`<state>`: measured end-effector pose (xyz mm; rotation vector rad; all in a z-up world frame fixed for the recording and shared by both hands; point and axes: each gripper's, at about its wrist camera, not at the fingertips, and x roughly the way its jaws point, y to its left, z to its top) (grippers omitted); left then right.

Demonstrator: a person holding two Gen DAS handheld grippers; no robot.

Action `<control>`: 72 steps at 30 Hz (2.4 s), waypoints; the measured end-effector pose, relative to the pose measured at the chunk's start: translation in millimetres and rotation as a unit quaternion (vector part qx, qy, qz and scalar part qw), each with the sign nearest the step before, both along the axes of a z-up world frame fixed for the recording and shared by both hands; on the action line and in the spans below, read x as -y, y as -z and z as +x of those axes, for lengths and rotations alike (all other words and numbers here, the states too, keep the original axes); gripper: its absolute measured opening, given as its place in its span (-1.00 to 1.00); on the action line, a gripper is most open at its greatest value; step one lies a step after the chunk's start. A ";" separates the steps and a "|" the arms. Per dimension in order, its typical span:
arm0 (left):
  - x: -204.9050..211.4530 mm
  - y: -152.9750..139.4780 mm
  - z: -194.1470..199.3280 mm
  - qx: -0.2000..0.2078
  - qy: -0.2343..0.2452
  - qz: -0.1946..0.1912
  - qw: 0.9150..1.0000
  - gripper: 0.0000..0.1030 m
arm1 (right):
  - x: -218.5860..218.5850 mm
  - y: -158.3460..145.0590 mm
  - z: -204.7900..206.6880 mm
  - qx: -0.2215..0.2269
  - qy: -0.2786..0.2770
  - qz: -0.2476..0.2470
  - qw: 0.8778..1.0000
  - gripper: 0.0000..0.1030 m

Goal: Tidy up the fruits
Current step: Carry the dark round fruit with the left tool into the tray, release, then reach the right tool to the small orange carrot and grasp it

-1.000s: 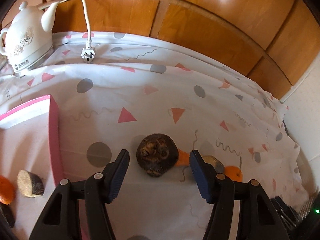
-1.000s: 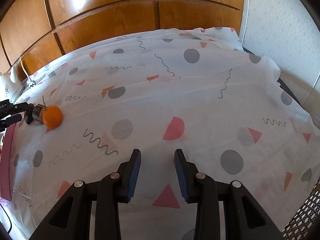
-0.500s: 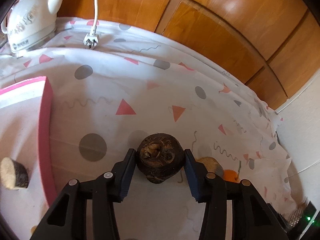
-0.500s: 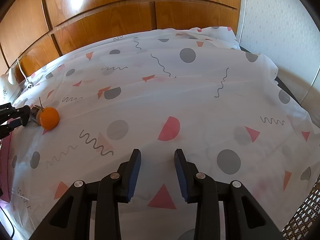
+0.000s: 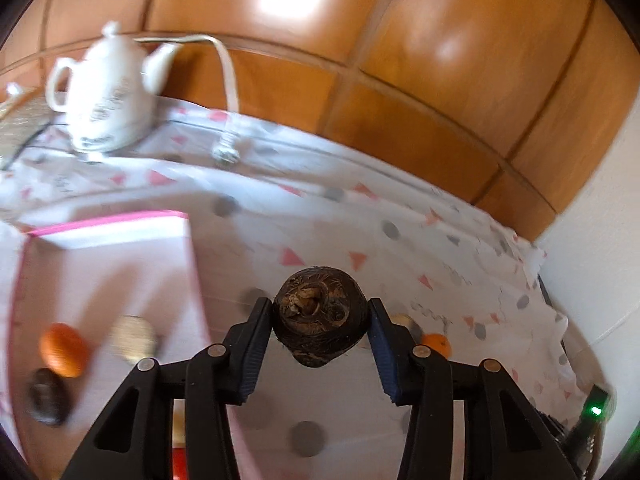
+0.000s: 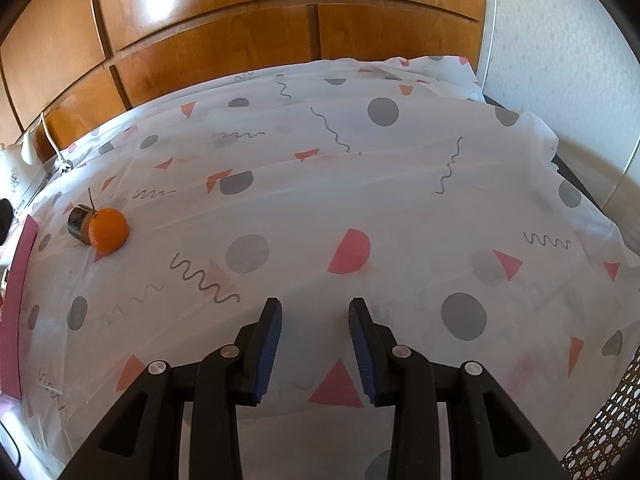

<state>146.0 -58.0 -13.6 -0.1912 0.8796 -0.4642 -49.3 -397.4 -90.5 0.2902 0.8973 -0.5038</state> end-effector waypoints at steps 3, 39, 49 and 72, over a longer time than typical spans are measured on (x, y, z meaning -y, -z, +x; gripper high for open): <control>-29.4 -2.5 4.2 0.010 -0.036 0.011 0.999 -0.07 | -3.4 -0.3 0.6 0.001 -0.005 -0.002 1.000 -0.32; -111.8 14.3 -15.8 -0.007 -0.173 0.059 0.983 0.18 | -10.8 3.9 -0.8 -0.002 -0.013 0.005 1.000 -0.32; -107.7 4.3 -57.5 0.020 -0.151 0.075 0.985 0.23 | -17.8 4.2 1.9 -0.003 -0.024 0.006 1.000 -0.32; -122.1 13.1 -92.9 0.003 -0.171 0.050 0.984 0.39 | -29.6 5.4 4.2 -0.006 -0.038 0.003 0.999 -0.32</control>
